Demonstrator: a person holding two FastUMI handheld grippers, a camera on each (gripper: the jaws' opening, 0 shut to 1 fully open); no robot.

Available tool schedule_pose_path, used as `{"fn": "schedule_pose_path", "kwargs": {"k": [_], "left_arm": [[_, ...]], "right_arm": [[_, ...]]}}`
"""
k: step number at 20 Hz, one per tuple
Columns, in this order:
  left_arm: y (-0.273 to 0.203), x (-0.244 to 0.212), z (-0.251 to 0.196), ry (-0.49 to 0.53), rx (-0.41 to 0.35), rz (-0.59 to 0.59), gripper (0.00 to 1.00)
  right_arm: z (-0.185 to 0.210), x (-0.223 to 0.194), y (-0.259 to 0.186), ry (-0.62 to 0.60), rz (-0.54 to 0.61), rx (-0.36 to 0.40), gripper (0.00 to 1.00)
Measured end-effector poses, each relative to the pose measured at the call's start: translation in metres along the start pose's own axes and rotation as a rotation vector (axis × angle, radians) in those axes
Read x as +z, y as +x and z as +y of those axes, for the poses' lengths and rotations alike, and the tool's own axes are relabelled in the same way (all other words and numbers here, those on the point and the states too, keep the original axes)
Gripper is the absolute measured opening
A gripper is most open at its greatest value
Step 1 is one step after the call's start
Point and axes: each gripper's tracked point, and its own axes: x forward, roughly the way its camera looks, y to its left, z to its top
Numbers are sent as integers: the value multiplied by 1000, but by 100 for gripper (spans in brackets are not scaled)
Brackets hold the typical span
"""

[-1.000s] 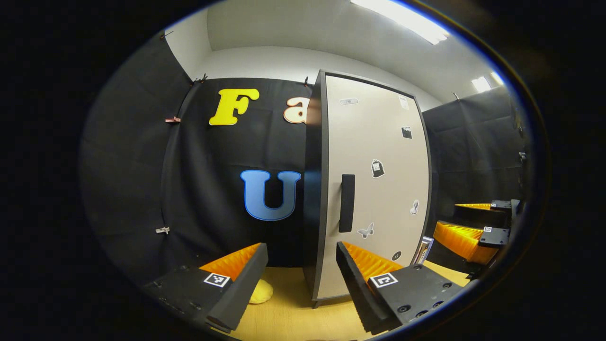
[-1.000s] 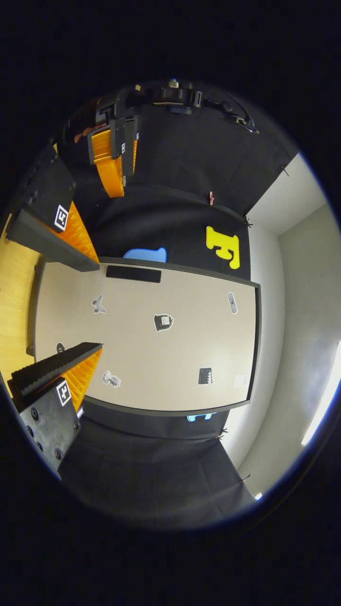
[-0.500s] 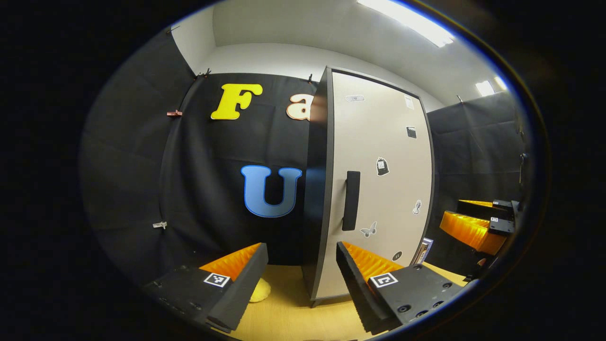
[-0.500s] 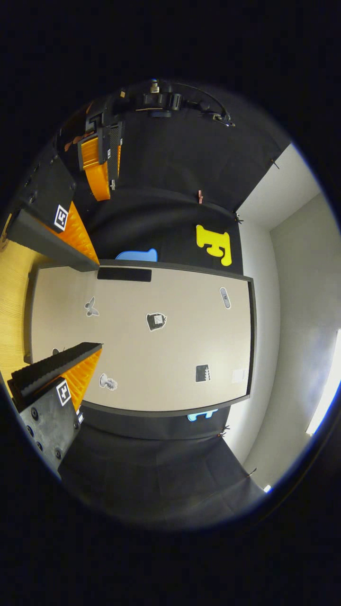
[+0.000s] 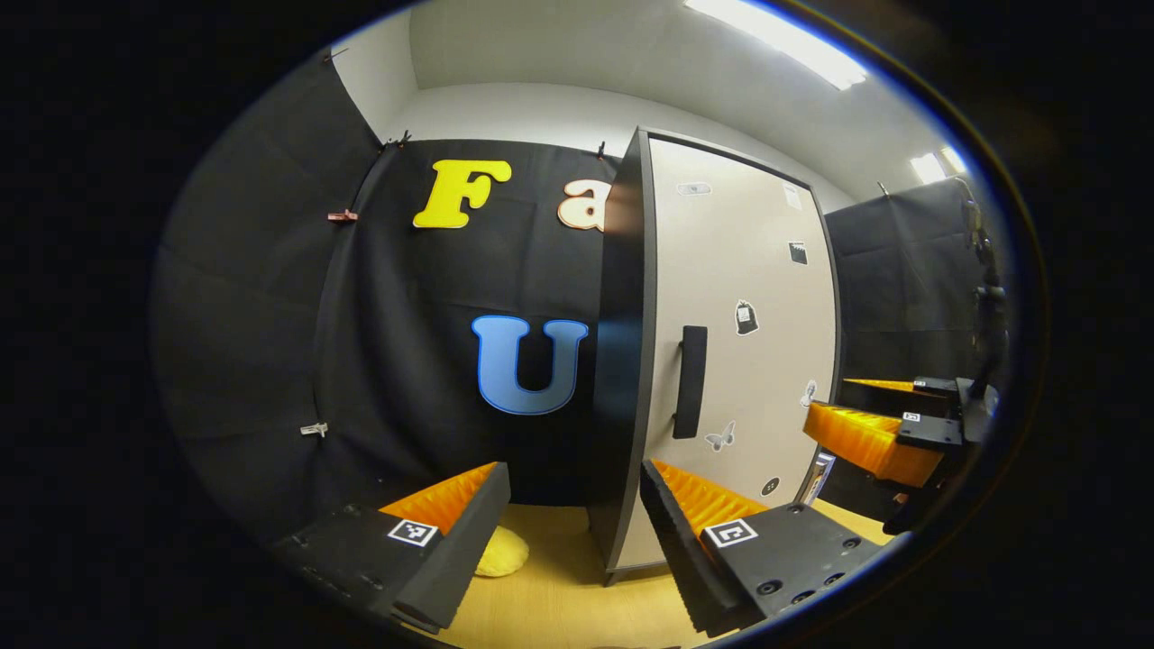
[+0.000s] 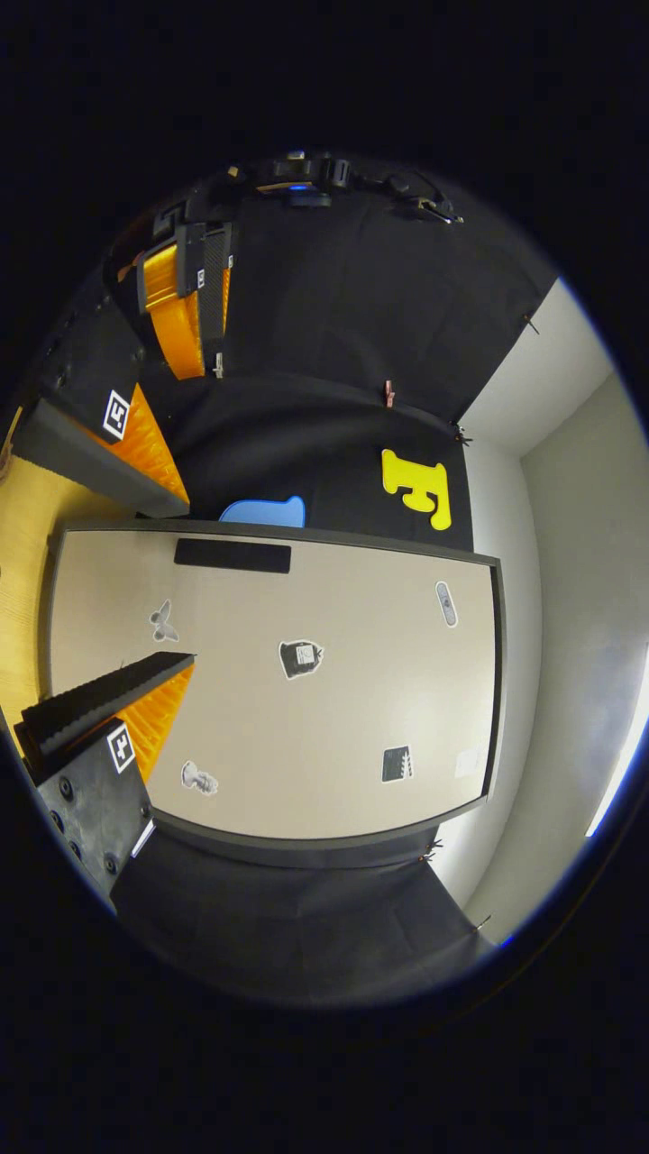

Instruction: Open the cabinet door with the right hand, grasp the bottle in the cabinet with the left hand and place it on the coaster, then close the cabinet door with the right hand.

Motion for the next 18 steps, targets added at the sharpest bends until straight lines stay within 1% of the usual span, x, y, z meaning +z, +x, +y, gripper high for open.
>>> {"fn": "schedule_pose_path", "kwargs": {"k": [4, 6, 10, 11, 14, 15, 16, 17, 18], "left_arm": [[4, -4, 18, -9, 11, 10, 92], [7, -8, 28, -7, 11, 18, 92], [18, -17, 40, -19, -2, 44, 92], [20, -18, 42, -26, -10, 49, 92], [23, -23, 48, -34, -30, 61, 92], [26, -25, 51, -33, -33, 66, 92], [28, -27, 53, -31, -35, 72, 92], [30, -28, 55, -31, -36, 77, 92], [31, -30, 58, -31, -37, 79, 92]], "right_arm": [[20, -9, 34, -6, 21, 17, 97], [29, -14, 52, -3, 27, 15, 94], [27, -16, 92, -14, 12, -65, 94], [28, -16, 103, -12, 8, -69, 90], [27, -18, 129, 1, 6, -106, 88], [25, -20, 135, 1, 9, -125, 82], [22, -22, 141, 3, 12, -141, 79], [20, -24, 145, 4, 19, -151, 76], [19, -27, 149, 6, 25, -158, 76]]}}
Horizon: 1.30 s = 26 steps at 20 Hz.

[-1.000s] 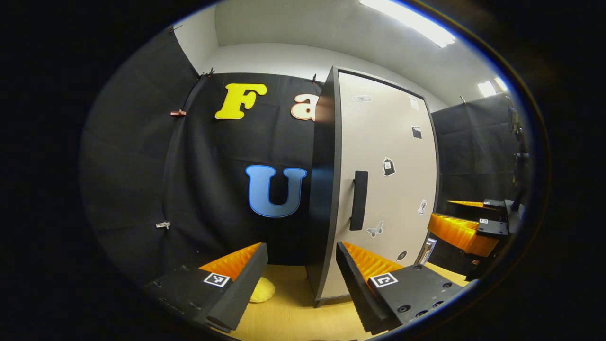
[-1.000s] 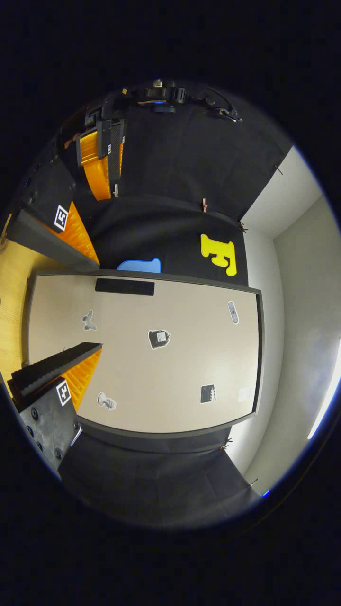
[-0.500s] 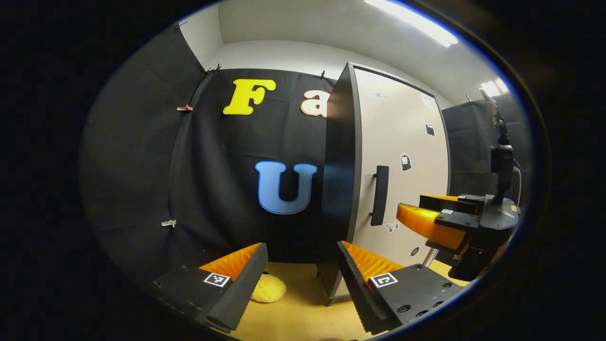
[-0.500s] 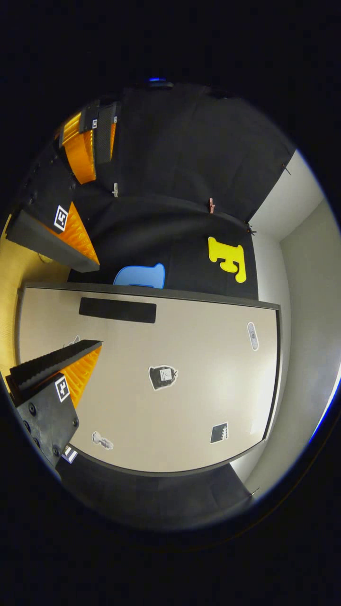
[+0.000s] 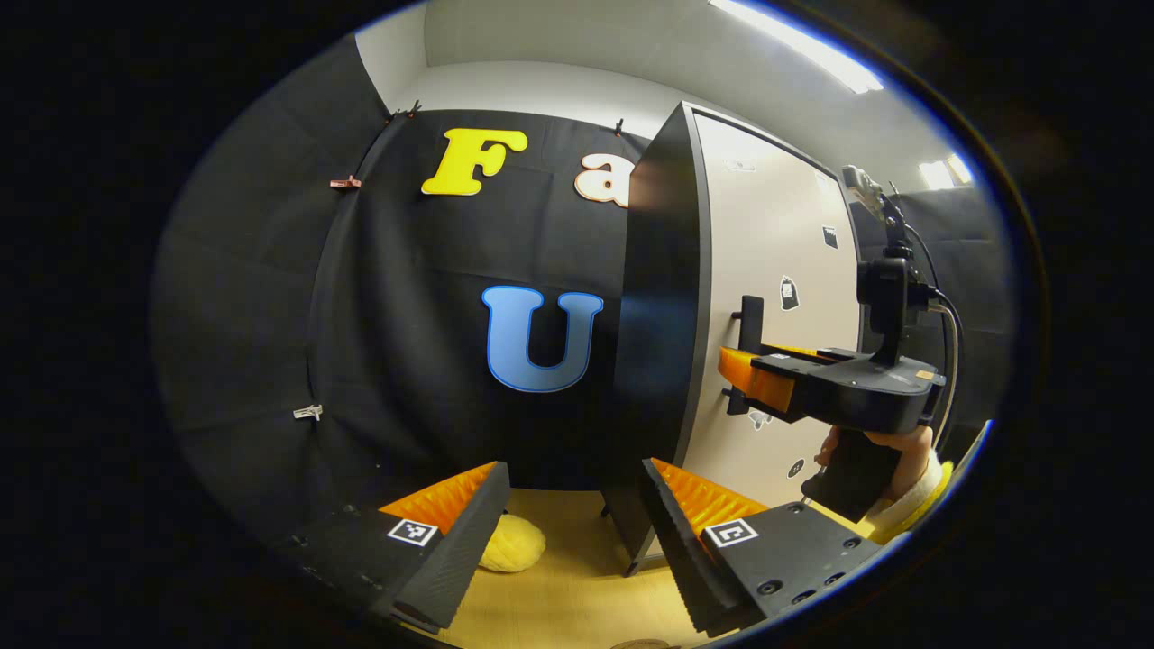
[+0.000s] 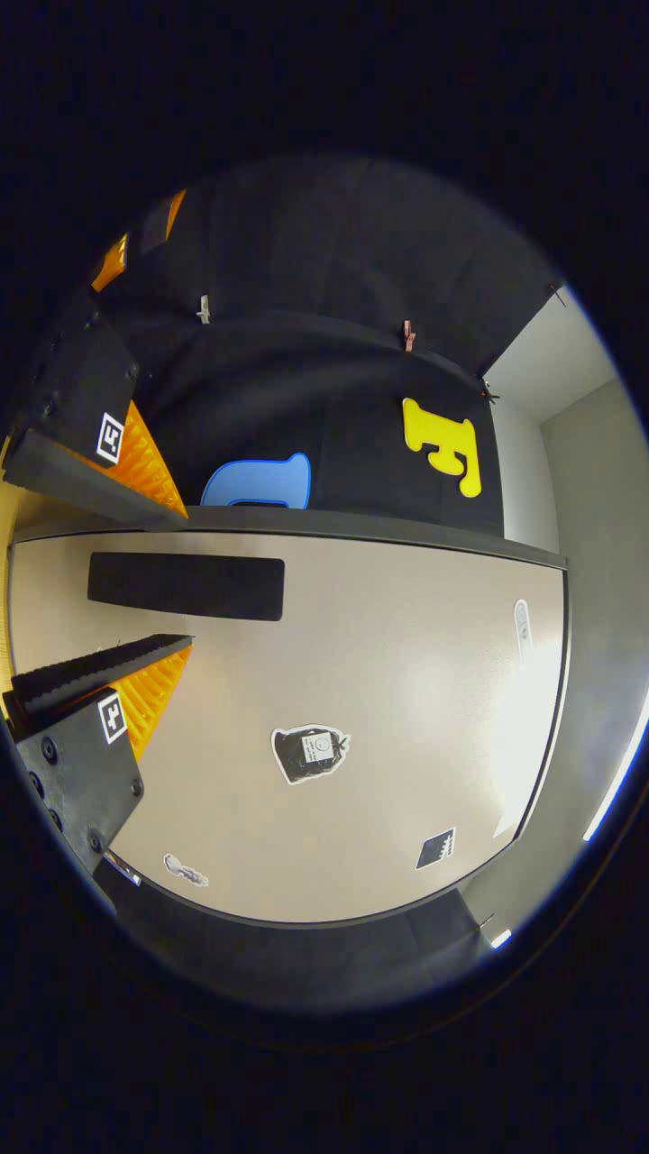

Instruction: Open the cabinet door with the right hand, grasp the bottle in the cabinet with the left hand and place it on the coaster, then close the cabinet door with the right hand.

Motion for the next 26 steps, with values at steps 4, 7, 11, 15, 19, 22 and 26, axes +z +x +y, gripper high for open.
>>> {"fn": "schedule_pose_path", "kwargs": {"k": [4, 7, 11, 15, 19, 22, 26], "left_arm": [[5, -4, 7, -11, 2, 8, 92], [5, -8, 10, -18, 7, 21, 92], [0, -11, 11, -17, 19, 30, 92], [-1, -4, 12, -8, 29, 16, 92], [-2, 3, -3, 2, 17, -1, 92], [-17, -4, -31, 6, -12, -5, 92], [-13, 0, -61, 5, -70, -6, 92]], "right_arm": [[2, -5, 9, 20, 15, -21, 55], [-2, -6, 9, 3, 9, -69, 31], [-2, -10, 7, -2, 35, -55, 16], [2, -4, -9, 17, 55, -12, 6], [-2, 3, -49, 41, 66, 57, 6], [-8, 8, -79, 71, 72, 94, 6], [-22, 12, -111, 63, 81, 123, 6]]}}
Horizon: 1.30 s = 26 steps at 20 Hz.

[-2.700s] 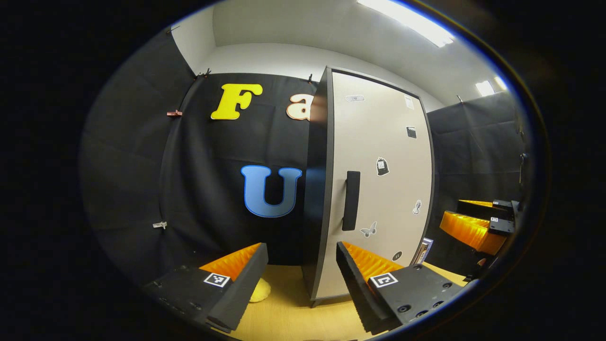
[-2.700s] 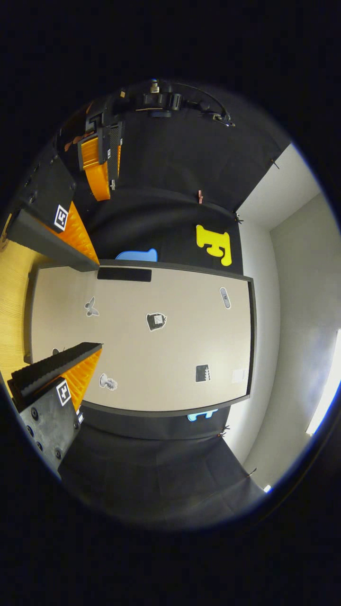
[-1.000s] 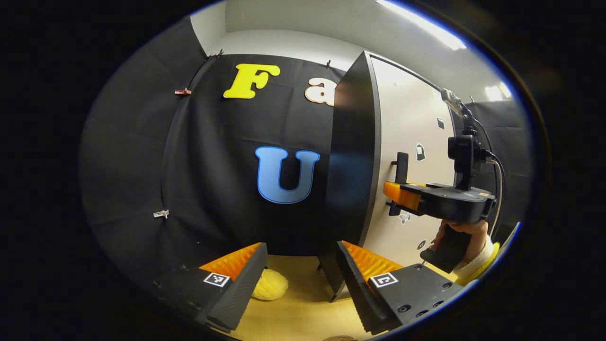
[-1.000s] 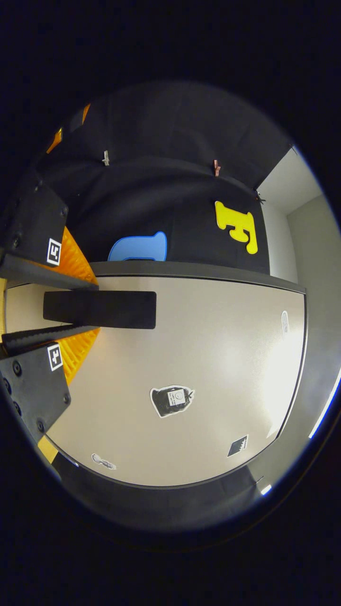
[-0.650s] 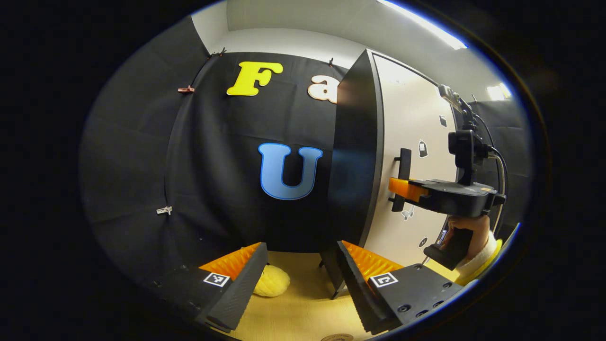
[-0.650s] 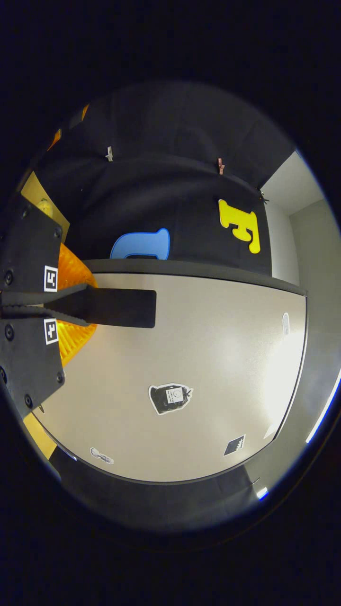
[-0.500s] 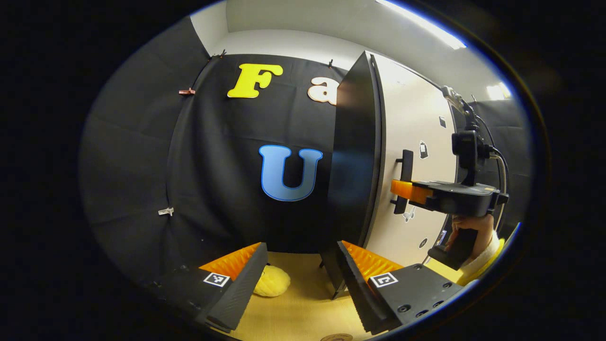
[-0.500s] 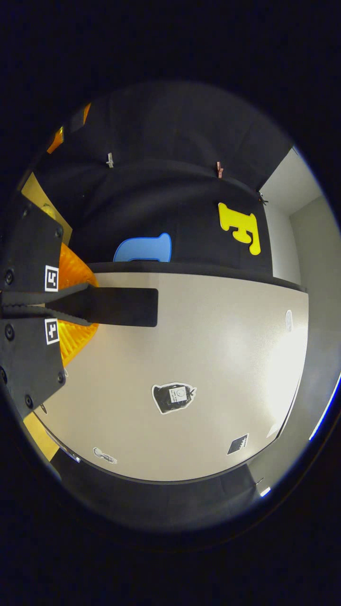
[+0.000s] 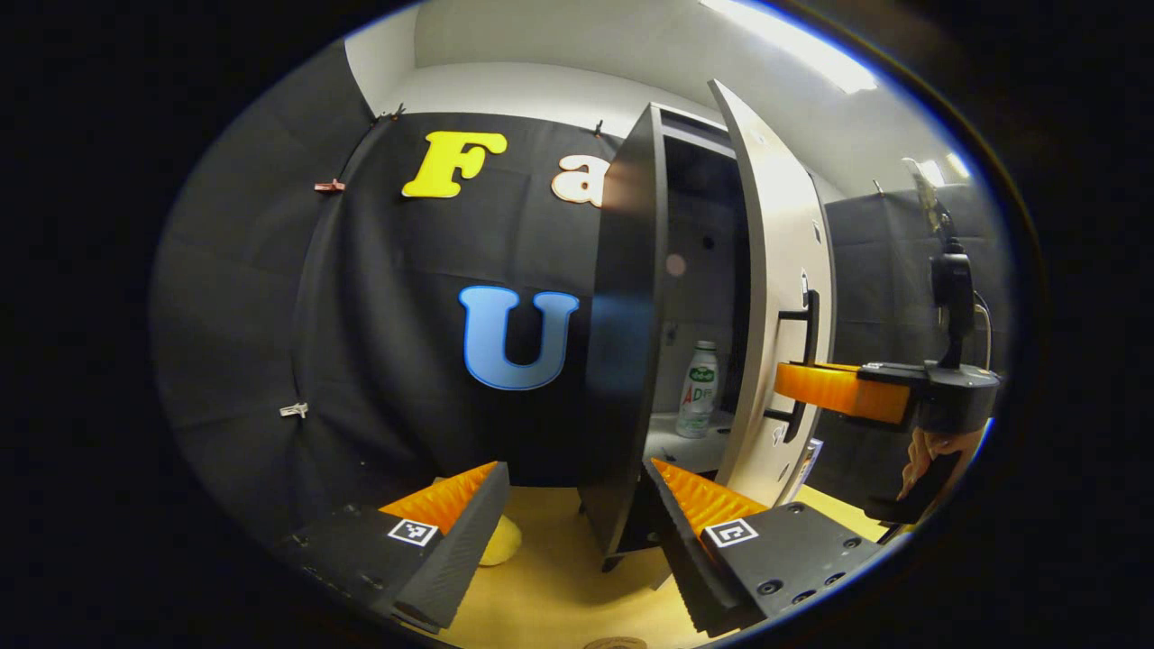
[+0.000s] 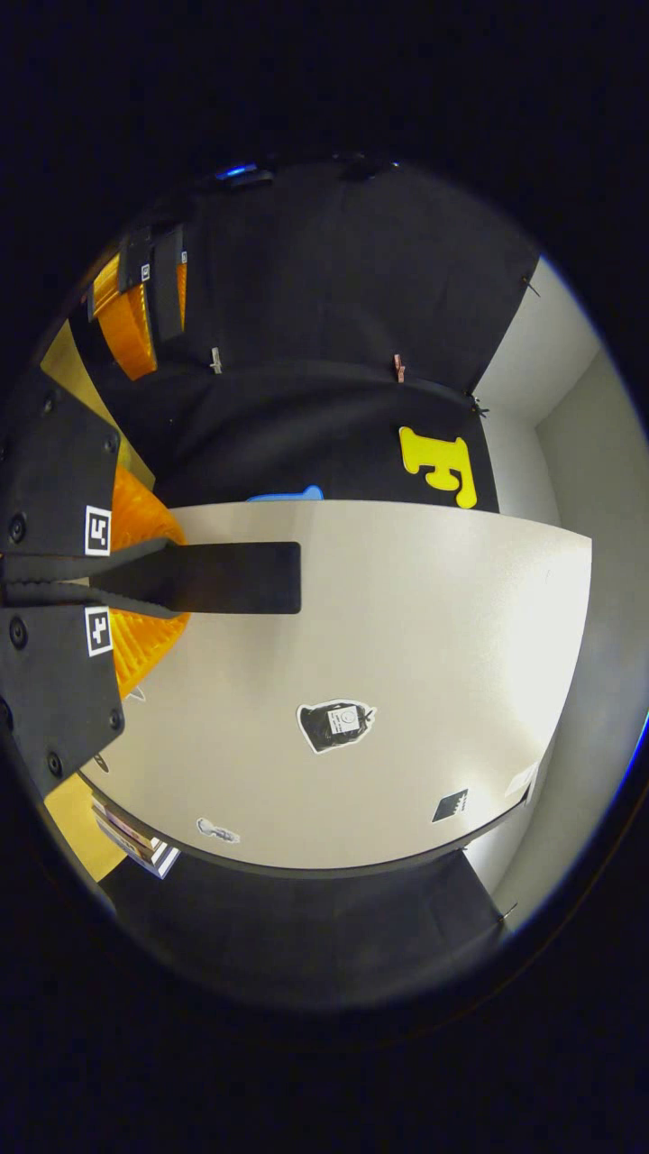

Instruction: Open the cabinet door with the right hand, grasp the bottle in the cabinet with the left hand and place it on the coaster, then close the cabinet door with the right hand.

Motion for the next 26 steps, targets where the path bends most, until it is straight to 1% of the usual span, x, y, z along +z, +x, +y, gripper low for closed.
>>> {"fn": "schedule_pose_path", "kwargs": {"k": [5, 8, 9, 10, 11, 16, 20, 23, 26], "left_arm": [[8, 2, -36, 25, -92, 8, 92], [13, 0, -54, 30, -155, 13, 92], [15, -1, -60, 30, -177, 14, 87], [18, -2, -66, 31, -199, 17, 87], [22, -3, -71, 32, -220, 19, 92], [37, -9, -103, 38, -317, 37, 92], [51, -11, -135, 39, -375, 44, 92], [58, -9, -163, 44, -404, 42, 92], [62, -11, -188, 43, -422, 37, 92]], "right_arm": [[-14, 4, -32, -13, 2, -5, 6], [-24, 3, -47, -20, 4, -31, 5], [-28, 4, -53, -21, 4, -46, 5], [-32, 5, -60, -23, 5, -63, 5], [-36, 6, -67, -25, 6, -81, 5], [-66, 9, -93, -27, 6, -184, 5], [-81, 11, -104, -20, 7, -250, 5], [-94, 11, -113, -27, 15, -296, 5], [-119, 12, -124, -39, 20, -377, 5]]}}
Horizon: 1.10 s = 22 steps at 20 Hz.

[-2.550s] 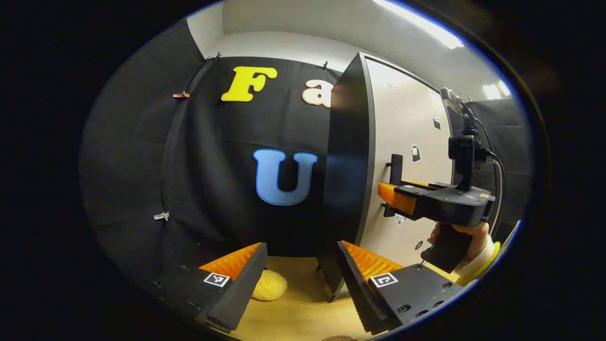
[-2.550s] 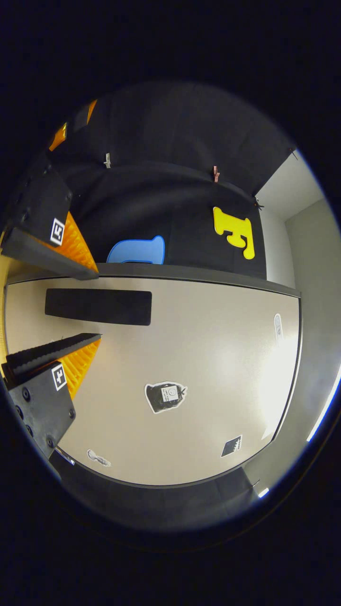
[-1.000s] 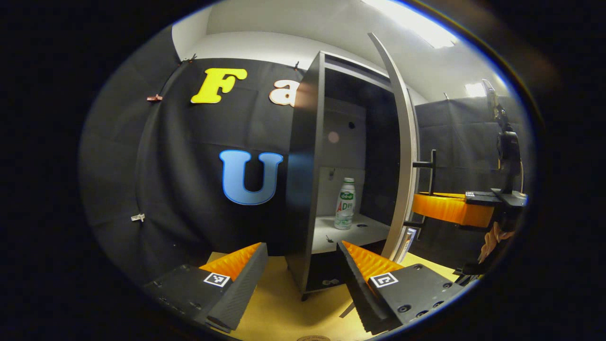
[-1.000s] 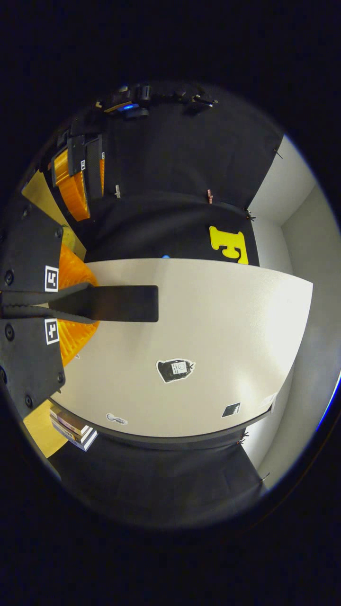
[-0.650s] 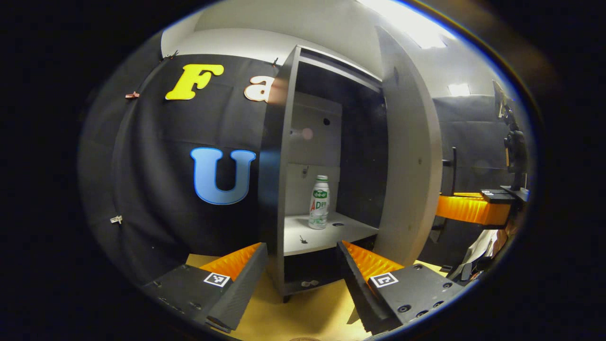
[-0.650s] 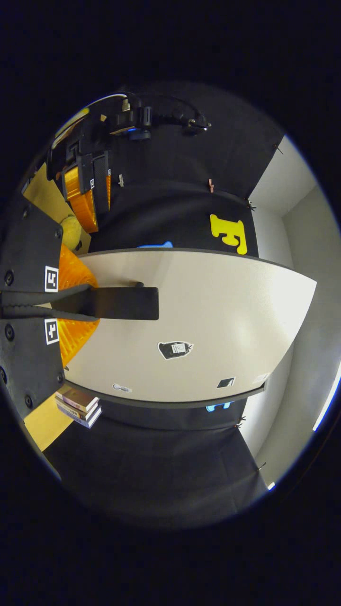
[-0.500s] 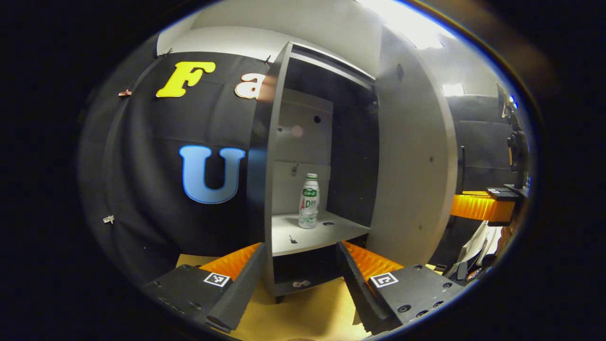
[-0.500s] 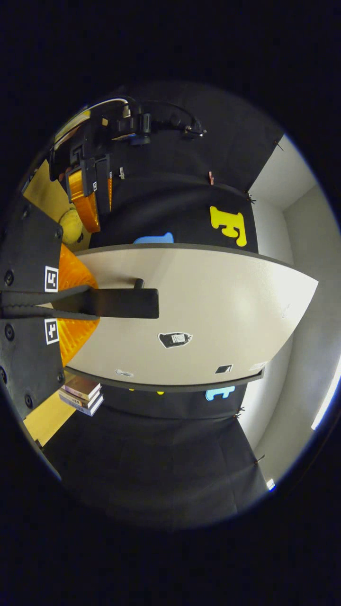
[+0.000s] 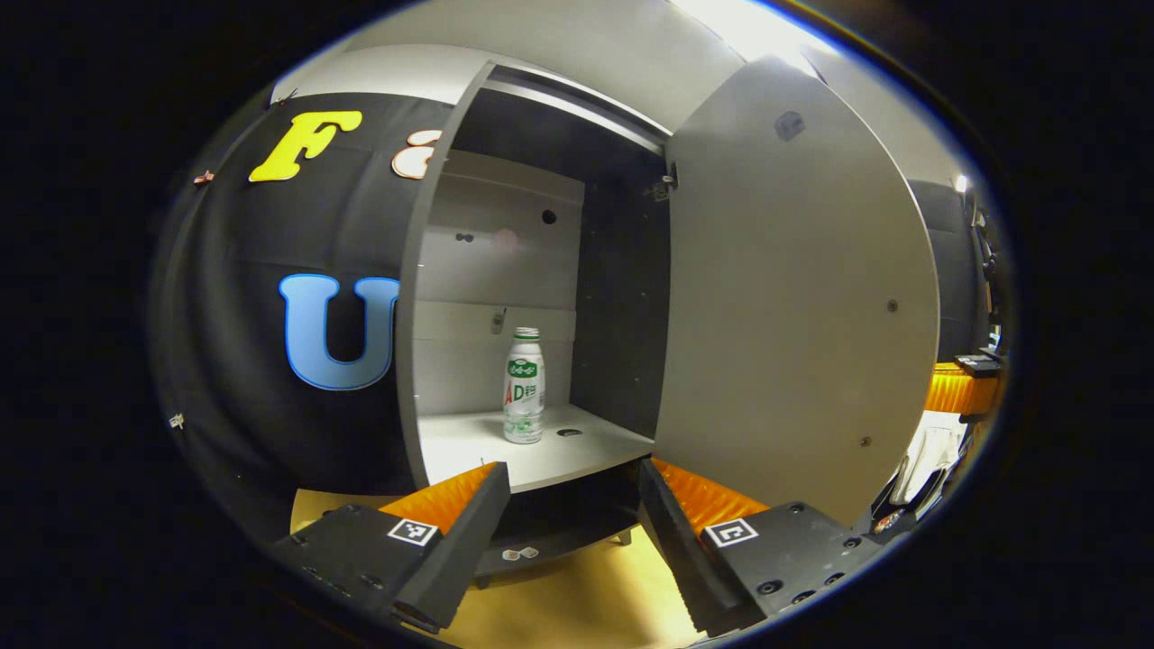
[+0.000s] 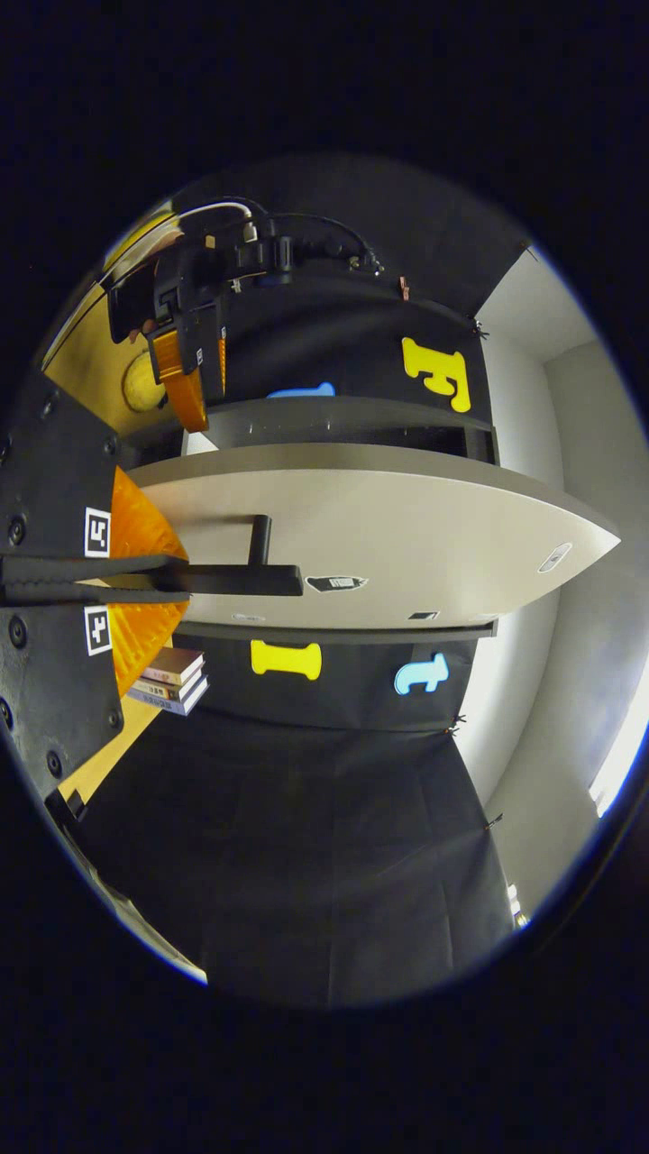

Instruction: Open the cabinet door with the right hand, grasp the bottle in the cabinet with the left hand and place it on the coaster, then close the cabinet door with the right hand.

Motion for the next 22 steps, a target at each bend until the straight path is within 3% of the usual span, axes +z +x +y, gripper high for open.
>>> {"fn": "schedule_pose_path", "kwargs": {"k": [3, 6, 11, 13, 14, 16, 17, 22], "left_arm": [[16, -2, -20, -7, -4, 7, 92], [30, -1, -34, -17, 0, 6, 92], [56, 2, -37, 5, 75, -6, 92], [68, 7, -25, 12, 134, -31, 87], [74, 10, -18, 11, 163, -47, 92], [86, 17, -6, 6, 207, -77, 92], [93, 22, -1, 7, 221, -99, 92], [129, 38, 26, 22, 281, -155, 90]], "right_arm": [[-30, 7, 6, -19, -43, -68, 4], [-24, 8, 6, 53, -40, -15, 4], [-29, 9, 5, 16, -33, 75, 5], [-35, 7, 9, 21, -27, 95, 5], [-35, 6, 10, 30, -24, 109, 5], [-35, 6, 9, 48, -17, 127, 5], [-35, 7, 8, 63, -14, 134, 8], [-32, 4, 7, 54, -5, 180, 5]]}}
